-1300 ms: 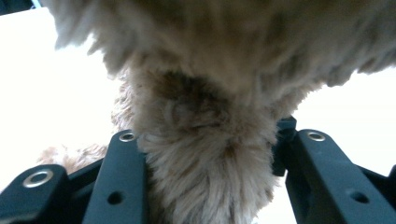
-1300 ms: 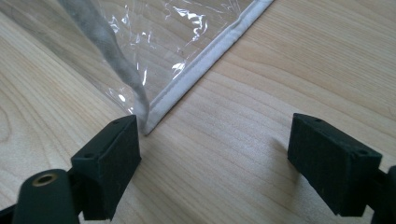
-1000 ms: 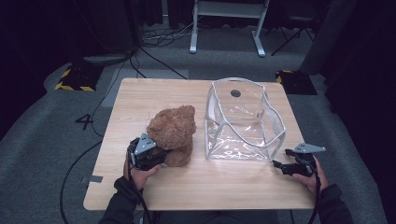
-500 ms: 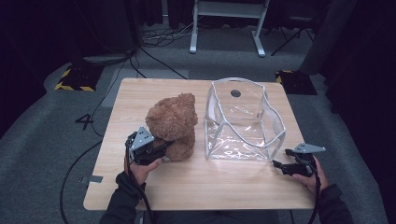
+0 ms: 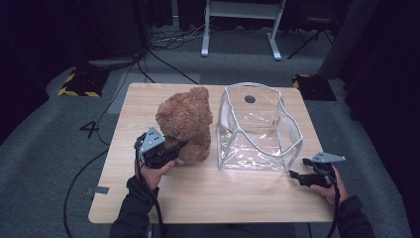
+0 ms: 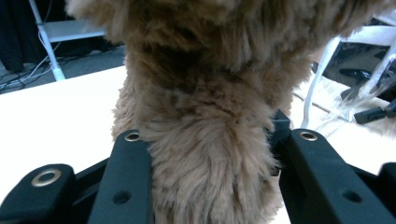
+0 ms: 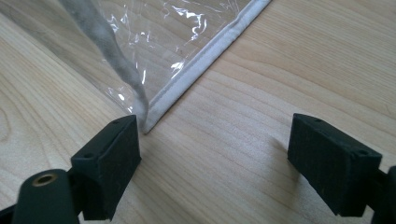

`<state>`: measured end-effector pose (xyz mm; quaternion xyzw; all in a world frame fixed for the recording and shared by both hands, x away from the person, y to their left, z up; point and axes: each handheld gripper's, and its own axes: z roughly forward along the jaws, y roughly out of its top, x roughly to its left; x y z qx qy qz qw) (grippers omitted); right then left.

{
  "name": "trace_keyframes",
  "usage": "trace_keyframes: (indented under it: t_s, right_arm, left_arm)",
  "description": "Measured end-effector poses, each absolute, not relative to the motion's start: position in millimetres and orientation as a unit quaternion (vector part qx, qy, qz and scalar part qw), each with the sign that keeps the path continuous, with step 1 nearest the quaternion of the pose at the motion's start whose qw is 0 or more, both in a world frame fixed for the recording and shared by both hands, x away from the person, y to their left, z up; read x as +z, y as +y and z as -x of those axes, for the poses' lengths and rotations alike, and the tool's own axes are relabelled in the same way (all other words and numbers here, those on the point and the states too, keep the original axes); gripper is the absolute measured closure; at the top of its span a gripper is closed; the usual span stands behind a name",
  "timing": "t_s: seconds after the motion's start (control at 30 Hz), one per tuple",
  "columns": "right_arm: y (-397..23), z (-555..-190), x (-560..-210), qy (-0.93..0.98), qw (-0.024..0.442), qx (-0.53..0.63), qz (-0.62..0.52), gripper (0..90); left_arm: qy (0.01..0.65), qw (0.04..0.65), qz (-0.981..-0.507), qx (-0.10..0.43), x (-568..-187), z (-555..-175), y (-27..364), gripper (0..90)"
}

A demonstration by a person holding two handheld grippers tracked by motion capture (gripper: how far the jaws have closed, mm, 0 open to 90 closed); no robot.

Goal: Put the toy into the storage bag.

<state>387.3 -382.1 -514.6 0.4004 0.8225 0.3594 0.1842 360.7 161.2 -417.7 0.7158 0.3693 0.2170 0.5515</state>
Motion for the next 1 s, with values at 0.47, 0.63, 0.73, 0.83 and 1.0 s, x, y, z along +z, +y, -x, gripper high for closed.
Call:
trace_keyframes:
  t_s: [0.47,0.63,0.73,0.83,1.0]
  right_arm:
    - [-382.2,-386.9,-514.5,0.822,0.184,0.359,-0.402,16.8]
    - [-382.2,-386.8,-514.5,0.822,0.184,0.359,-0.402,16.8]
    - [-382.2,-386.8,-514.5,0.822,0.184,0.359,-0.402,16.8]
    - [-382.2,-386.8,-514.5,0.822,0.184,0.359,-0.402,16.8]
    - [-382.3,-386.8,-514.5,0.822,0.184,0.359,-0.402,16.8]
  left_arm:
    - [0.363,0.567,-0.702,0.232,-396.3,-366.7,155.3,59.7]
    - [0.357,0.577,-0.697,0.232,-387.2,-368.2,153.1,59.7]
    - [0.351,0.582,-0.695,0.237,-375.5,-369.7,150.4,59.6]
    - [0.349,0.584,-0.692,0.241,-369.2,-370.9,148.1,59.5]
    - [0.347,0.592,-0.686,0.242,-357.2,-373.2,146.0,59.6]
